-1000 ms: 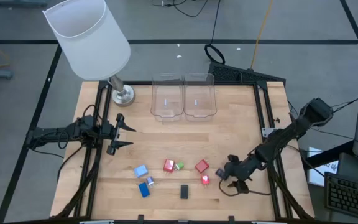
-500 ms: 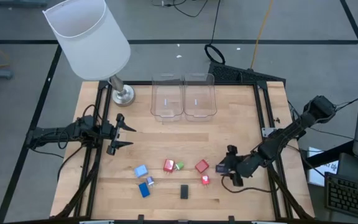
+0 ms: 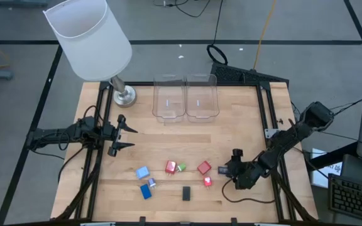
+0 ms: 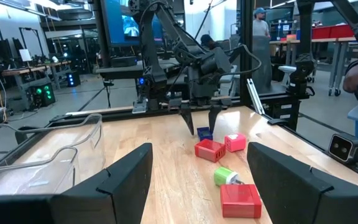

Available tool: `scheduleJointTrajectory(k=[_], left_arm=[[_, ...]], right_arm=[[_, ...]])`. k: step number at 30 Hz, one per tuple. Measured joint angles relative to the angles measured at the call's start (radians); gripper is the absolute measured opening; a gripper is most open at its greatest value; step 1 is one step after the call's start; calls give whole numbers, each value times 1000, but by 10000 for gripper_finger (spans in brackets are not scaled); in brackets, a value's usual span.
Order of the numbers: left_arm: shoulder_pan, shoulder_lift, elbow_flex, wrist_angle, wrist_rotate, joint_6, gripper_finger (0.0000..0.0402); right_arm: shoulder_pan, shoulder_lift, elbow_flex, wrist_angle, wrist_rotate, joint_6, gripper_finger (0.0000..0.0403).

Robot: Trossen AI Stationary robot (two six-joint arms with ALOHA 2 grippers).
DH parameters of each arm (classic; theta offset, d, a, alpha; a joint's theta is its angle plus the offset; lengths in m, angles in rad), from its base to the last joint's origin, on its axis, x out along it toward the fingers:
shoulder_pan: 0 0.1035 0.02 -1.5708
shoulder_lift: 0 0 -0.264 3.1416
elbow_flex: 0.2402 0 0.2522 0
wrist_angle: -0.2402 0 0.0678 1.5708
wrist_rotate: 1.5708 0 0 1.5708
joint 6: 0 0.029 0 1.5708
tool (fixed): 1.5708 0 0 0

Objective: Pick & Place Office items
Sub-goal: Put the blue timer into the right transparent bin

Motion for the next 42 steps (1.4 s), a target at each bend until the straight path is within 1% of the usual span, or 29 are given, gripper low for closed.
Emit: scheduleJointTrajectory(k=[9,12,15,22,24,28,32,36,39,42], left_arm=[[0,0,0,0,0,0,267],[0,0,0,0,0,0,267],[0,0,0,0,0,0,267],[0,0,0,0,0,0,267],[0,0,0,0,0,0,267],[0,0,0,0,0,0,267],[0,0,0,0,0,0,267],[0,0,0,0,0,0,267],[0,0,0,0,0,0,267],[0,0,0,0,0,0,267]], right_arm=[[5,21,3,2,-19,27,251],[5,21,3,-2,-23,41,245],[5,22,3,-5,-28,41,226],[5,23,2,-5,-32,35,160],[5,23,2,-6,-32,33,151],[5,23,2,-6,-31,19,152],[4,1,-1,-12,-36,14,168],[5,-59,-6,-32,-53,4,160],[4,-111,-3,-14,-43,-27,151],[4,-154,-3,-16,-30,-56,152]])
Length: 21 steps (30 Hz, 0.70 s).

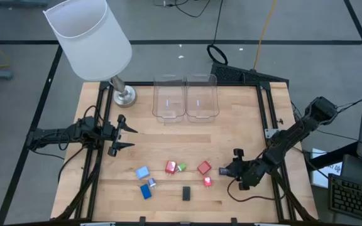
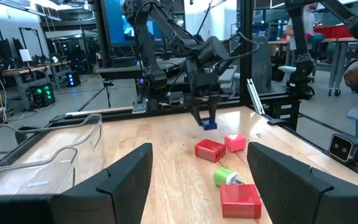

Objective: Pick & Place Office items
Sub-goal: Put the blue timer into the right transparent bin

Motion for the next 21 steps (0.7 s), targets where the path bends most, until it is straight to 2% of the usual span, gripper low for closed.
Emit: scheduleJointTrajectory(k=[5,13,21], left_arm=[[0,0,0,0,0,0,267],[0,0,0,0,0,0,267],[0,0,0,0,0,0,267]], right_arm=[[-5,-55,0,7,52,-45,165],[-62,-97,0,31,56,-114,152],[-130,-98,2,192,53,-276,161]])
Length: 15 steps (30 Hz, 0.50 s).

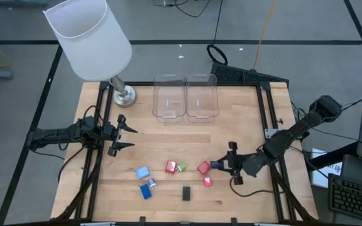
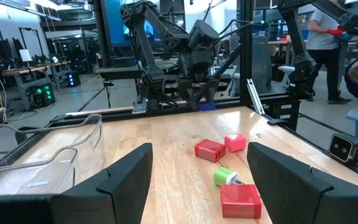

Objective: Pick & Place Office items
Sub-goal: Put the blue timer into the right transparent bin

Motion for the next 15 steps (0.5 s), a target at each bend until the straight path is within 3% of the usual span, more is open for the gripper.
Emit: scheduleJointTrajectory(k=[15], left_arm=[[0,0,0,0,0,0,267]], right_arm=[[-305,0,1,194,-237,-223,159]])
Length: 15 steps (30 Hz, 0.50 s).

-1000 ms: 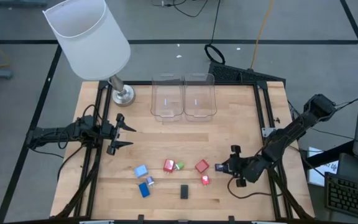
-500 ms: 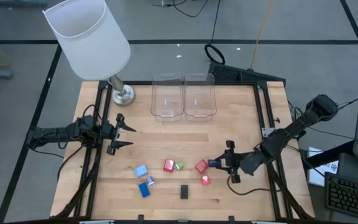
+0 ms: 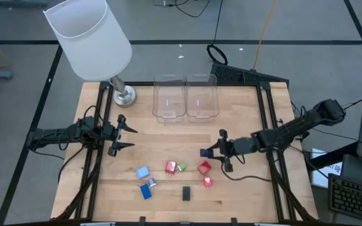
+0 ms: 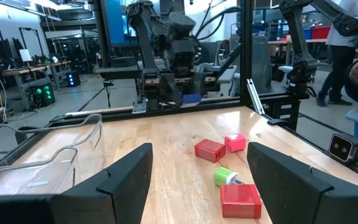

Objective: Pick & Place Office items
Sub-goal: Put the blue timer into the right transparent bin

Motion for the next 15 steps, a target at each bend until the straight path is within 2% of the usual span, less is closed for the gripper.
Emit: scheduleJointTrajectory(k=[4,15], left_arm=[[0,0,0,0,0,0,267],[0,0,0,0,0,0,267]], right_arm=[[-86,0,0,34,-6,-54,153],[-385,14,0,273,-154,-184,157]])
